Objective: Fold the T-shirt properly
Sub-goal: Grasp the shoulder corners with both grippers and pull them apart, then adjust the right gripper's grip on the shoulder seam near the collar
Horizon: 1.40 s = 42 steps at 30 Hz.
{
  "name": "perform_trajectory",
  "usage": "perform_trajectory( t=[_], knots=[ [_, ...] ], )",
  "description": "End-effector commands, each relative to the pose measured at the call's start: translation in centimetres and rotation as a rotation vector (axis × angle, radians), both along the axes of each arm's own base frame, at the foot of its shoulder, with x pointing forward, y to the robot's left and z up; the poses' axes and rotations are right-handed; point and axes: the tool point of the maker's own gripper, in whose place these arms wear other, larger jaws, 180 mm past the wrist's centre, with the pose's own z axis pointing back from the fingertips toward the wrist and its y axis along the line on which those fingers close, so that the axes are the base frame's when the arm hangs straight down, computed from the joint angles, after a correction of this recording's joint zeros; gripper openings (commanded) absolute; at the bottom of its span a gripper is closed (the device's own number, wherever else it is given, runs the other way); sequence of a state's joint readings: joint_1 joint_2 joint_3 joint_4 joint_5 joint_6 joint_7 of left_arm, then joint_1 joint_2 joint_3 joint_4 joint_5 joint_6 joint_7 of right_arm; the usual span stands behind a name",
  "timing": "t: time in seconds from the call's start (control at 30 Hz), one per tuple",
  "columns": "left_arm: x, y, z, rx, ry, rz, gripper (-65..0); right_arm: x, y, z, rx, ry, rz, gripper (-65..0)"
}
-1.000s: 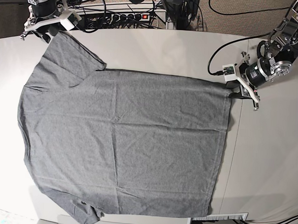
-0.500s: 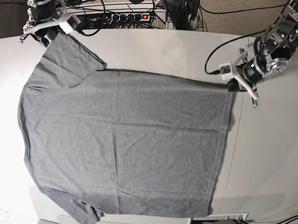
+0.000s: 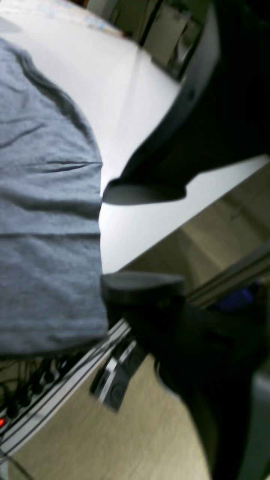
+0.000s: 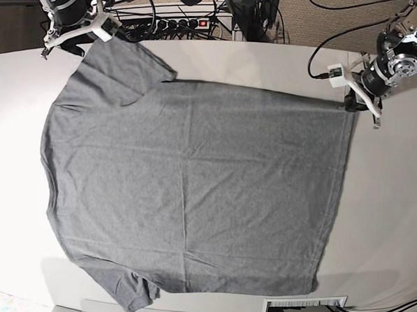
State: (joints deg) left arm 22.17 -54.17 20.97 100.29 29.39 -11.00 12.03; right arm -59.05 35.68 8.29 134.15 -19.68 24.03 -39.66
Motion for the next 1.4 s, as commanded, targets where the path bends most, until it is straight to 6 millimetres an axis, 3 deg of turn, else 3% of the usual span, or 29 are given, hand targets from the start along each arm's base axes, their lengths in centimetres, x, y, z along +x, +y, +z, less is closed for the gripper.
perform_trajectory(
  t=[0.0,0.2,0.4,0.77,1.13,1.37],
  knots=[
    [-2.1,1.4,-1.3,0.063,0.095,0.005,-65.0,0.2,0.5,0.4,0.019,-0.008,0.024,-33.6],
    [-2.6,0.8,-1.4,0.03,0.093,-0.005,-65.0,-2.1,3.0,-0.9,0.158,0.135,0.052,-33.6],
    [-2.6,-0.1,-1.5,-0.003,0.082,0.001,-65.0,-1.9,3.5,-1.0,0.196,0.128,0.059,-33.6],
    [-2.7,-1.8,-1.8,-0.059,0.081,0.007,-65.0,-1.6,1.2,-3.5,0.185,0.152,0.004,-33.6],
    [-2.7,-1.8,-1.8,-0.058,0.081,0.007,-65.0,0.7,-1.1,-5.1,0.174,0.117,-0.045,-33.6],
    [-2.7,-1.9,-1.8,-0.059,0.081,0.007,-65.0,0.7,-2.2,-6.0,0.164,0.129,-0.075,-33.6]
  ],
)
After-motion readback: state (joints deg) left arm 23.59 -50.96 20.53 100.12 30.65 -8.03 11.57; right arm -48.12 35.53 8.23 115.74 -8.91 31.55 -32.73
